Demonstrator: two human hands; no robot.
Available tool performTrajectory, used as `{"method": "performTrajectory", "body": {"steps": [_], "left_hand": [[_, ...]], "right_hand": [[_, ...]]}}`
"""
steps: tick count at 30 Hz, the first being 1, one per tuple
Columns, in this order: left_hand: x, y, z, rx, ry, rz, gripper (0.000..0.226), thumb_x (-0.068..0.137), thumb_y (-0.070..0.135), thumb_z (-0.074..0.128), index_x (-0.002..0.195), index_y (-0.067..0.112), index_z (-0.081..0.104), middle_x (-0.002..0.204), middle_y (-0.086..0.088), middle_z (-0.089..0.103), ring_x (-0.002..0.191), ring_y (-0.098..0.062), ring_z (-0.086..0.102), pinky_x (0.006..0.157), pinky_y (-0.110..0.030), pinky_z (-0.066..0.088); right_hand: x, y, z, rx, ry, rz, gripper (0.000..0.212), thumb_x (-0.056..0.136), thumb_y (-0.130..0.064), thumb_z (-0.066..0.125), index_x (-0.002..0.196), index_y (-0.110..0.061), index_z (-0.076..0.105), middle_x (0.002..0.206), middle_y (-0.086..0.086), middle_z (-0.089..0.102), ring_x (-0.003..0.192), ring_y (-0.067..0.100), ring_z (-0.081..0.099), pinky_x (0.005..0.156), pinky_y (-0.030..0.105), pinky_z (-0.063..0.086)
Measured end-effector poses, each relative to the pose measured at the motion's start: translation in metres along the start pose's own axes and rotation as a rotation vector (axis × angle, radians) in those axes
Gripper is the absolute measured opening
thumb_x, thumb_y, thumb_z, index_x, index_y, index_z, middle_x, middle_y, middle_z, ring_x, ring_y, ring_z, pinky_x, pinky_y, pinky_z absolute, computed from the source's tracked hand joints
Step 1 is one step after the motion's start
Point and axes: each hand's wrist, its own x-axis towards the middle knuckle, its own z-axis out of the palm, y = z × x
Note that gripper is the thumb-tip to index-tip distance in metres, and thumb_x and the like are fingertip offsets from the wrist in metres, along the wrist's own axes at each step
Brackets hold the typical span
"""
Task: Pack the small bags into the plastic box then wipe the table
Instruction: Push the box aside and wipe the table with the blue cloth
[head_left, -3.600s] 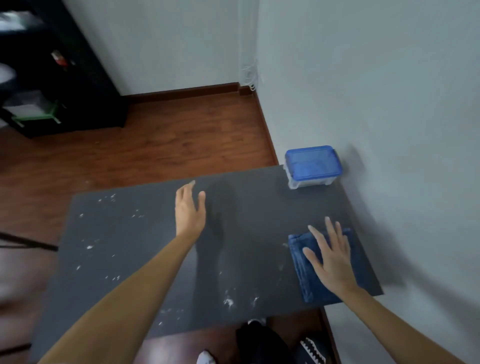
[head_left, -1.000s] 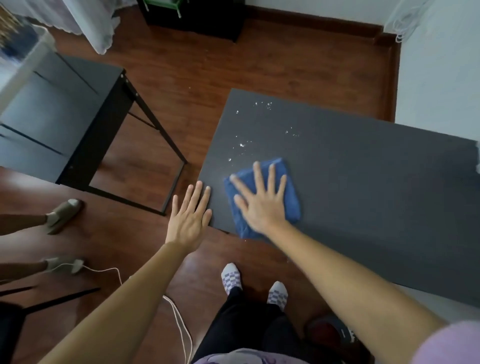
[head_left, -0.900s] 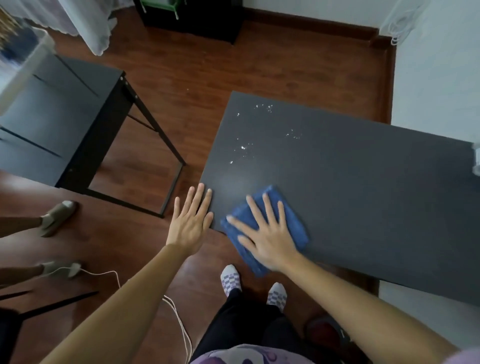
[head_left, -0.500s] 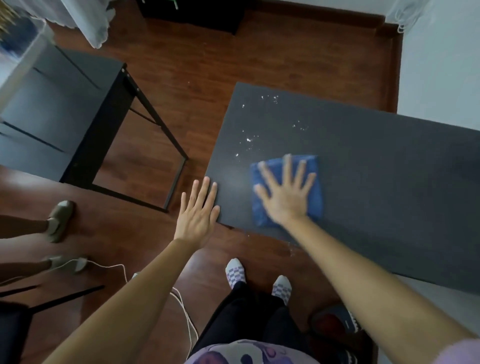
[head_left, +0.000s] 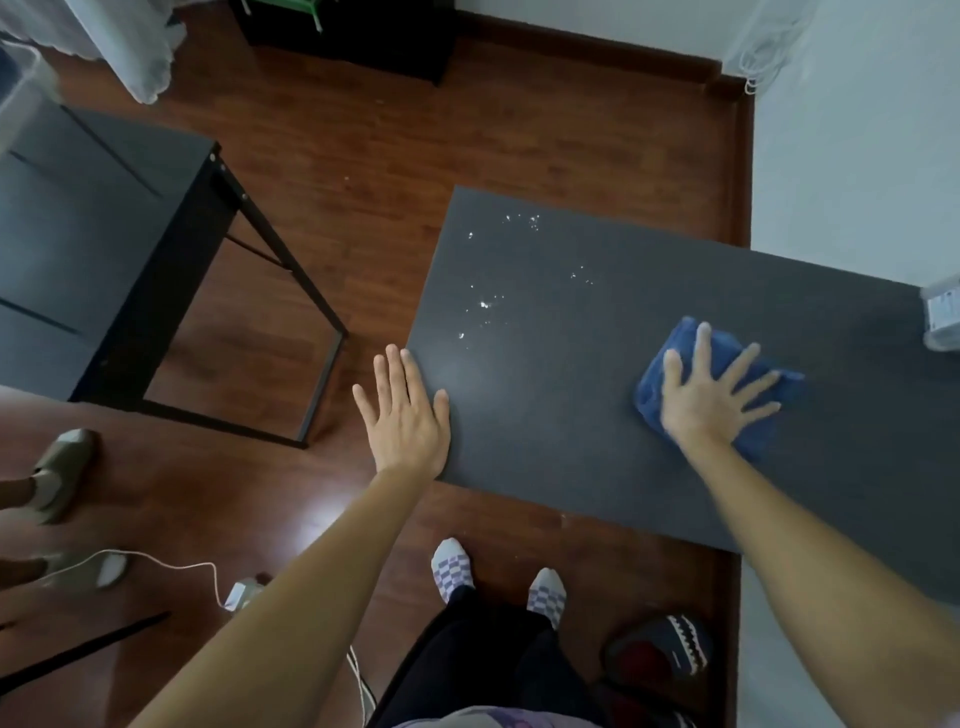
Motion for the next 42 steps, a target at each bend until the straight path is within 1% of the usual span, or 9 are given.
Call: {"method": "performTrajectory", "body": {"steps": [6, 10, 20, 22, 28, 30, 36, 39, 42], "left_hand": [[0.004, 0.004, 0.006, -0.003, 0.068, -0.033, 0.065, 0.098, 0.044, 0.015, 0.153, 0.01, 0.004, 0.163, -0.006, 0.006, 0.15, -0.025, -0.001, 0.118, -0.057, 0.003], [0.007, 0.003, 0.011, -0.004, 0.077, -0.031, 0.067, 0.097, 0.046, 0.017, 0.153, 0.011, 0.005, 0.163, -0.006, 0.009, 0.151, -0.025, 0.0, 0.119, -0.056, 0.006], [0.005, 0.0, 0.015, 0.019, 0.055, -0.057, 0.069, 0.097, 0.048, 0.023, 0.154, 0.015, 0.001, 0.163, -0.003, 0.008, 0.15, -0.024, 0.001, 0.12, -0.053, 0.013], [0.006, 0.001, 0.012, 0.006, 0.05, -0.069, 0.069, 0.096, 0.048, 0.024, 0.154, 0.015, 0.003, 0.162, -0.004, 0.011, 0.15, -0.024, 0.005, 0.119, -0.053, 0.016], [0.006, 0.006, 0.006, -0.027, 0.034, -0.075, 0.066, 0.097, 0.045, 0.018, 0.152, 0.015, -0.003, 0.162, -0.001, 0.006, 0.15, -0.021, 0.004, 0.12, -0.051, 0.017], [0.006, 0.005, 0.005, -0.019, 0.032, -0.077, 0.066, 0.097, 0.045, 0.017, 0.152, 0.017, -0.005, 0.162, 0.001, 0.002, 0.15, -0.02, 0.002, 0.12, -0.049, 0.015], [0.005, 0.006, 0.004, -0.005, 0.026, -0.085, 0.065, 0.097, 0.044, 0.016, 0.152, 0.018, -0.008, 0.162, 0.002, 0.001, 0.15, -0.018, -0.001, 0.121, -0.046, 0.012], [0.005, 0.007, 0.004, 0.003, 0.02, -0.09, 0.065, 0.097, 0.044, 0.016, 0.153, 0.015, -0.003, 0.162, 0.001, 0.003, 0.15, -0.02, 0.001, 0.121, -0.046, 0.013], [0.005, 0.008, 0.003, 0.0, 0.024, -0.09, 0.065, 0.097, 0.043, 0.017, 0.153, 0.014, 0.001, 0.162, 0.0, 0.005, 0.15, -0.02, 0.003, 0.121, -0.046, 0.015]], "right_hand": [[-0.112, -0.018, 0.047, -0.282, 0.022, -0.802, 0.059, 0.096, -0.063, 0.029, 0.151, -0.046, 0.017, 0.164, 0.013, 0.012, 0.149, 0.048, 0.006, 0.115, 0.07, 0.011], [-0.067, -0.017, 0.034, -0.304, -0.065, -1.107, 0.058, 0.095, -0.068, 0.023, 0.15, -0.051, 0.015, 0.166, 0.007, 0.009, 0.151, 0.041, 0.004, 0.115, 0.066, 0.016], [0.106, -0.101, -0.001, -0.02, 0.025, -0.164, 0.061, 0.094, -0.065, 0.017, 0.152, -0.045, 0.012, 0.165, 0.016, 0.006, 0.149, 0.047, 0.001, 0.114, 0.07, 0.007], [0.053, -0.088, 0.013, -0.092, 0.059, -0.302, 0.061, 0.095, -0.061, 0.021, 0.153, -0.043, 0.015, 0.164, 0.018, 0.009, 0.148, 0.049, 0.005, 0.114, 0.071, 0.01], [-0.007, -0.099, 0.04, -0.216, -0.086, -1.346, 0.054, 0.097, -0.062, 0.028, 0.149, -0.053, 0.016, 0.166, 0.007, 0.01, 0.151, 0.041, 0.006, 0.118, 0.064, 0.011], [0.044, -0.149, 0.031, -0.203, -0.04, -1.302, 0.053, 0.096, -0.062, 0.027, 0.147, -0.056, 0.013, 0.166, 0.005, 0.009, 0.151, 0.04, 0.006, 0.119, 0.063, 0.01], [0.145, -0.165, 0.001, -0.049, -0.013, -0.379, 0.059, 0.098, -0.058, 0.025, 0.152, -0.037, 0.025, 0.163, 0.018, 0.013, 0.15, 0.041, 0.009, 0.118, 0.064, 0.009], [0.078, -0.113, 0.014, -0.134, 0.087, -0.471, 0.061, 0.098, -0.054, 0.026, 0.155, -0.032, 0.019, 0.162, 0.02, 0.014, 0.15, 0.042, 0.012, 0.117, 0.066, 0.014], [-0.002, -0.09, 0.038, -0.186, 0.042, -0.962, 0.059, 0.098, -0.053, 0.03, 0.154, -0.037, 0.02, 0.164, 0.016, 0.014, 0.151, 0.04, 0.011, 0.117, 0.064, 0.016]]}}
